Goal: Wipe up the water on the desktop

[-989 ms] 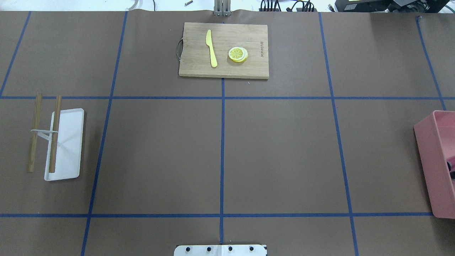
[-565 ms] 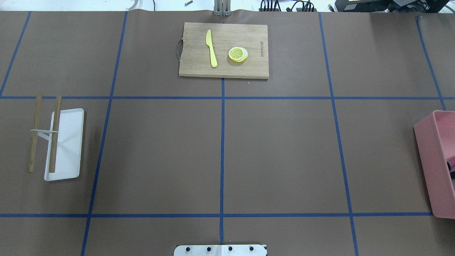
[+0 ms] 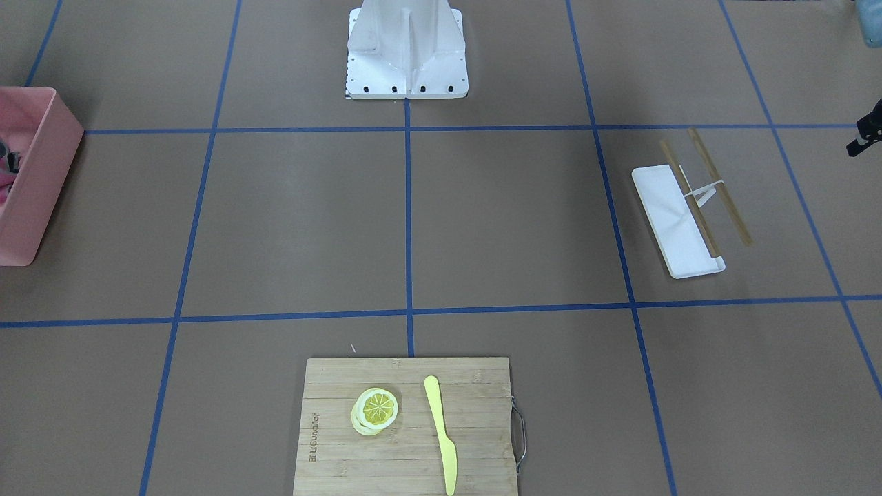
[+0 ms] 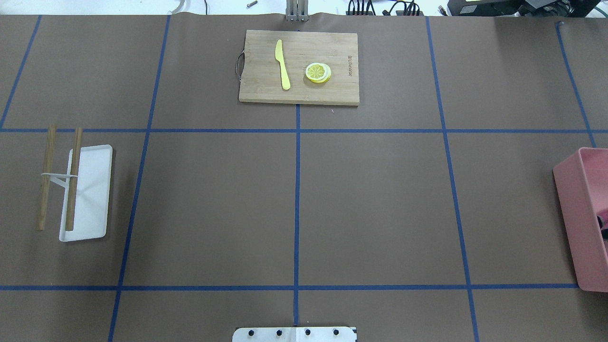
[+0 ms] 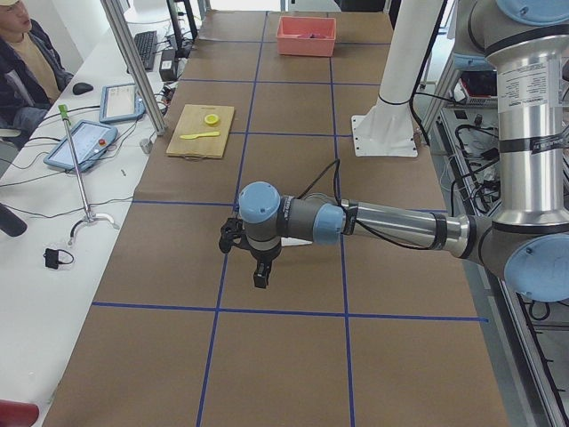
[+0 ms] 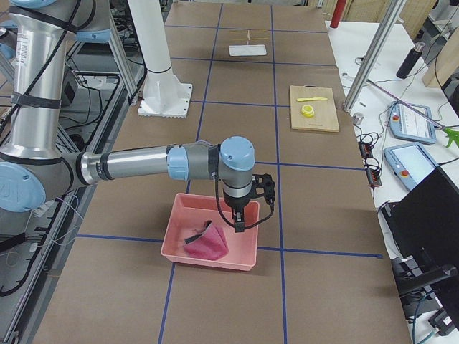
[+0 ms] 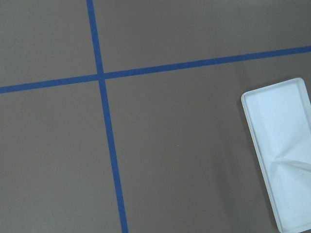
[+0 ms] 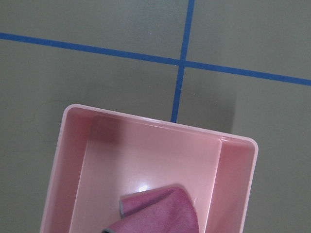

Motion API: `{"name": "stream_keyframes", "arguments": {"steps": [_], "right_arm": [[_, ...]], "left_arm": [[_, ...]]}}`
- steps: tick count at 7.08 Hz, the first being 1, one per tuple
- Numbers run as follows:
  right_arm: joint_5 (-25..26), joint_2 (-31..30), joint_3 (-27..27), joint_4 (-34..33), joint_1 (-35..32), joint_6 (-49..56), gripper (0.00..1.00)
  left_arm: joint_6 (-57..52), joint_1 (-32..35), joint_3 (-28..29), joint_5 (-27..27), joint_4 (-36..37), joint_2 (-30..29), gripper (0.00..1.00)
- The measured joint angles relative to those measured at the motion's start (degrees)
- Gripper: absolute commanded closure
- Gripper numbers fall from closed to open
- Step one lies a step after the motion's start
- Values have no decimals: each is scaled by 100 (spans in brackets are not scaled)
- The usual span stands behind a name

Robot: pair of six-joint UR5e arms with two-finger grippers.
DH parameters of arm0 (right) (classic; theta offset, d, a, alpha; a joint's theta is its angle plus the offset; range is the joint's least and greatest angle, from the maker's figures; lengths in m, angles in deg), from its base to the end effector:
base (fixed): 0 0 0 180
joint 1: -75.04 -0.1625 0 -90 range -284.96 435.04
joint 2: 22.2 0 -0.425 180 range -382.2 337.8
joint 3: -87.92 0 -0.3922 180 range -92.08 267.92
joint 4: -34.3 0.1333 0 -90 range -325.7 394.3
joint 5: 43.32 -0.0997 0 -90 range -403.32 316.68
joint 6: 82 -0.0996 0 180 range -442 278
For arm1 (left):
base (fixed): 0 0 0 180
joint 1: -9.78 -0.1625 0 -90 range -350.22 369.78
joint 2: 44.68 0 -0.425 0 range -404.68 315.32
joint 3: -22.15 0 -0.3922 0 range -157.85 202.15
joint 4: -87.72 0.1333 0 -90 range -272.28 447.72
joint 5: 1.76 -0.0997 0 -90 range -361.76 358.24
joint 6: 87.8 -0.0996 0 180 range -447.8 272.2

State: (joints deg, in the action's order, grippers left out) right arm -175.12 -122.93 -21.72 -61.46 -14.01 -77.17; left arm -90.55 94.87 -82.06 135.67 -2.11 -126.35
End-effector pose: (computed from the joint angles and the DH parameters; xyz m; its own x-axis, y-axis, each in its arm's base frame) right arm 0.0601 -0.4130 0.5880 0.7407 -0.1329 0.6585 0.0792 0.9907 0.1108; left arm -0.0225 -0.4380 0.6000 0.6629 0.1783 -0.7272 -0.1171 0.9840 0.1345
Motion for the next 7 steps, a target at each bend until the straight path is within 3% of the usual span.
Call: {"name": "stream_keyframes", "arguments": {"steps": [7], "right_arm": [[20, 166, 163, 20, -119, 32, 0]], "left_arm": [[-265, 279, -81, -56, 49, 86, 2]]}}
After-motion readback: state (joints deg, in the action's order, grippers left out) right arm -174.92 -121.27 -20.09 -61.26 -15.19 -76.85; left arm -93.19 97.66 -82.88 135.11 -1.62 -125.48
